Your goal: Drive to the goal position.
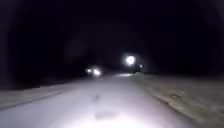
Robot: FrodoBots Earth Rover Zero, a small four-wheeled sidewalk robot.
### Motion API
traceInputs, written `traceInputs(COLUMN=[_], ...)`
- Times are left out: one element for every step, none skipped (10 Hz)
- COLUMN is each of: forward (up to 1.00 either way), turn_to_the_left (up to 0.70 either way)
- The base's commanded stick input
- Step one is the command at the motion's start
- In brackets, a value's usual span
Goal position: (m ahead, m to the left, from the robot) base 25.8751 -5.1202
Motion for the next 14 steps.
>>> traceInputs(forward=[1.00,1.00,1.00,1.00,1.00,1.00,1.00,1.00,1.00,1.00,1.00,1.00,1.00,1.00], turn_to_the_left=[0.00,0.00,-0.18,-0.39,-0.19,0.00,0.00,0.00,0.00,0.00,0.00,0.00,0.00,0.00])
